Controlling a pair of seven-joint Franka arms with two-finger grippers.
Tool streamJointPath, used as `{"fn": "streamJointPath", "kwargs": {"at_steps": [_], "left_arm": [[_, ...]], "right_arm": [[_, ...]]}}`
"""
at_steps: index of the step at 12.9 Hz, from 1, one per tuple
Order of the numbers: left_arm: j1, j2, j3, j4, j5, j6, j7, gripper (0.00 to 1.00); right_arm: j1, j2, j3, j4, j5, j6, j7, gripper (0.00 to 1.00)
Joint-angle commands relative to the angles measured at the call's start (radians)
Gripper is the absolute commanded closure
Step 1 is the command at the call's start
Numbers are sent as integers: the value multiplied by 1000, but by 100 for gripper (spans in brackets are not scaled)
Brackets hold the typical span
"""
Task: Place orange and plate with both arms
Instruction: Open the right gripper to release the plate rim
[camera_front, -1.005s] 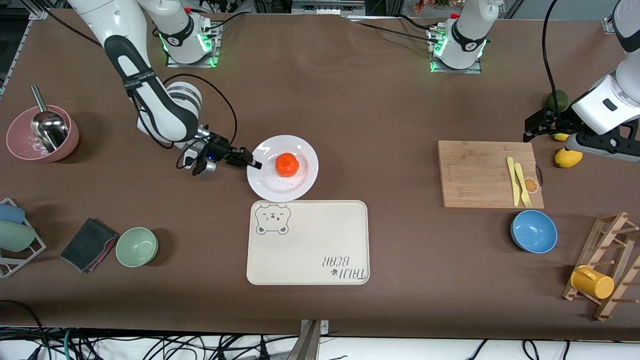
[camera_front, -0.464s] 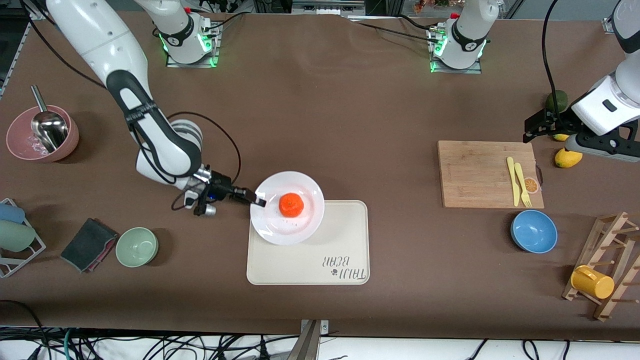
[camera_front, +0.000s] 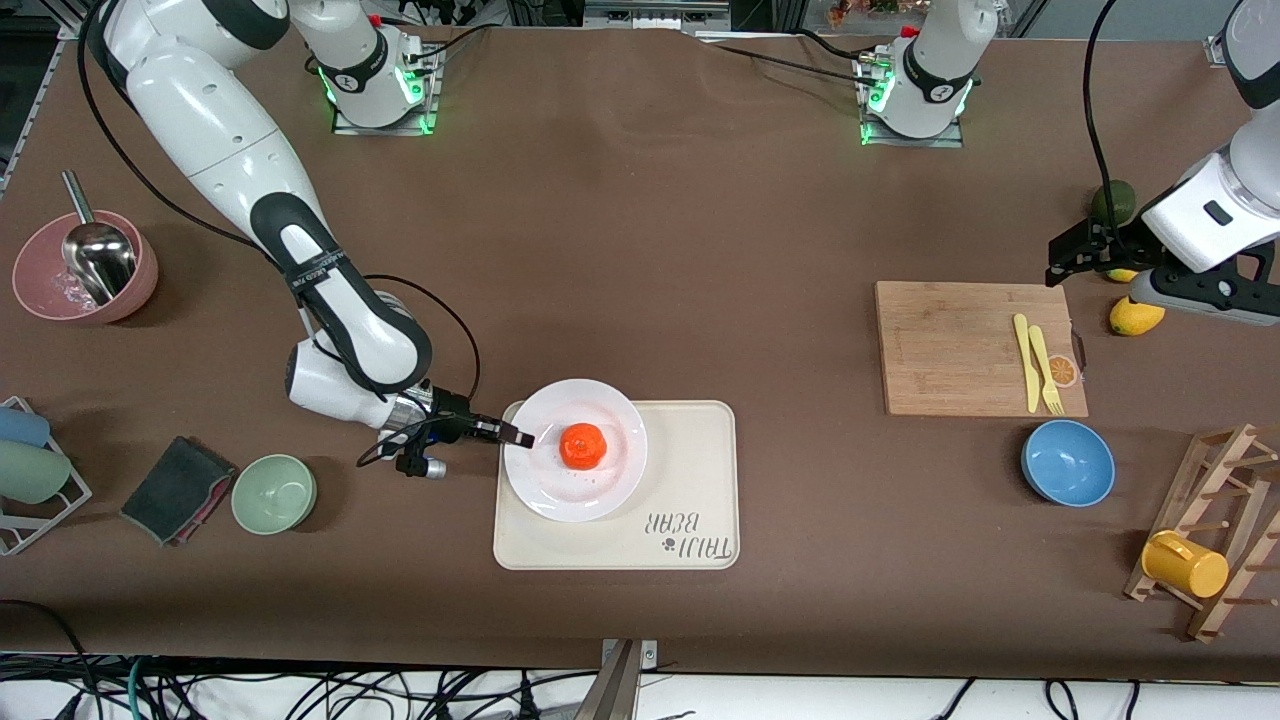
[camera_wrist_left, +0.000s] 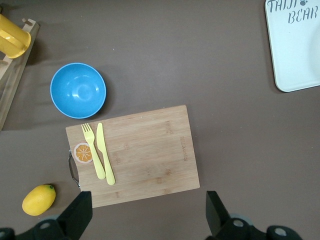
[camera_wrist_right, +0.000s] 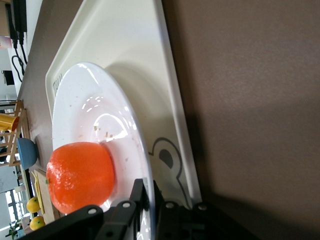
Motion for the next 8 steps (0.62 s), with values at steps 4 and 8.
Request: {"fn": "streamJointPath", "kwargs": {"at_steps": [4,8], "left_arm": [[4,6,-7,8,35,5,-2,0],[4,6,-7,8,35,5,-2,0]], "right_arm": [[-6,5,-5,31,-31,4,25,34],[-10,-72,-28,24,-34,-75,27,0]]}}
